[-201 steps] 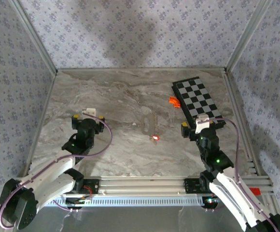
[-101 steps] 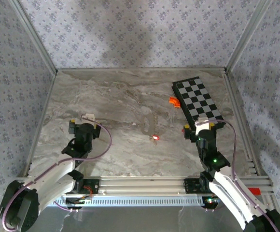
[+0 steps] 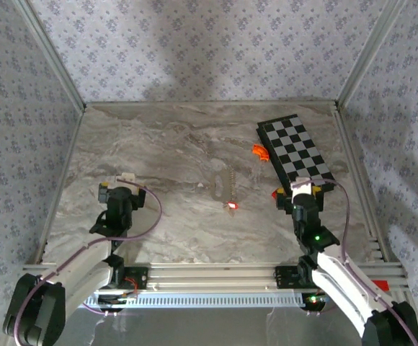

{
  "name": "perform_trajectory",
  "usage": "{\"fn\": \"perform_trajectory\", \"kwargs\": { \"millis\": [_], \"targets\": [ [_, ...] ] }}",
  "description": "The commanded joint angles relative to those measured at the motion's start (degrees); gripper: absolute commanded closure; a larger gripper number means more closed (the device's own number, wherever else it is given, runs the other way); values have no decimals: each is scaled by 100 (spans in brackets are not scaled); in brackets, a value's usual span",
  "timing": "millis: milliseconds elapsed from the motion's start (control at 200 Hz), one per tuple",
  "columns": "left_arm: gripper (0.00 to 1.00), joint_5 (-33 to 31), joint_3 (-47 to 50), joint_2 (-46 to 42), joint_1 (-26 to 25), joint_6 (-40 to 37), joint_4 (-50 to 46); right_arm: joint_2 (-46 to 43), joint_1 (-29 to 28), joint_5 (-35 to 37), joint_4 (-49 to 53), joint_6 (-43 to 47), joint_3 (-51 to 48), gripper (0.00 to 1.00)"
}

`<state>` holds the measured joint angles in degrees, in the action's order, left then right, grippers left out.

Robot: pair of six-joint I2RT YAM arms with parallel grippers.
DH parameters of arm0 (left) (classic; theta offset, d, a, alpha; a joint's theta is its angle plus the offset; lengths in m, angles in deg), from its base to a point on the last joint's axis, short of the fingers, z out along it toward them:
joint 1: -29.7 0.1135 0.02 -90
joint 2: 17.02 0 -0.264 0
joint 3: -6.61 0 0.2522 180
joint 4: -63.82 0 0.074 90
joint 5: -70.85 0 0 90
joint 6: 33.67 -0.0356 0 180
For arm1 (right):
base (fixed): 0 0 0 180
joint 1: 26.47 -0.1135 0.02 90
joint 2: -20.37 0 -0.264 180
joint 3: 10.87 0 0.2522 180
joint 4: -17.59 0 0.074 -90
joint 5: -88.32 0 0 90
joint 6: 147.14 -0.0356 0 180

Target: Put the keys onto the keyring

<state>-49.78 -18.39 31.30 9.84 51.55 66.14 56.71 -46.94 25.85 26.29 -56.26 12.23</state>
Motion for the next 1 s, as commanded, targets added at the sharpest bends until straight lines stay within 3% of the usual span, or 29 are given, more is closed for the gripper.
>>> {"fn": "perform_trajectory", "kwargs": {
  "millis": [0, 255, 400, 665, 995],
  "targets": [
    [0, 300, 55, -85, 181, 141, 412, 344, 82, 217, -739, -46, -27, 0],
    [0, 1050, 87, 294, 1018, 404, 1067, 1975, 389, 199, -2328, 124, 183, 0],
    [0, 1443, -55, 939, 1343, 475, 1605, 2670, 501, 168, -3164, 261, 272, 0],
    [0, 1644, -558, 2282, 1388, 385, 2455, 3807, 762, -163, -4708, 623, 364, 0],
    [0, 1867, -637, 3315, 1501, 289, 3641, 4944, 1057, -304, -5752, 736, 565, 0]
  ]
}}
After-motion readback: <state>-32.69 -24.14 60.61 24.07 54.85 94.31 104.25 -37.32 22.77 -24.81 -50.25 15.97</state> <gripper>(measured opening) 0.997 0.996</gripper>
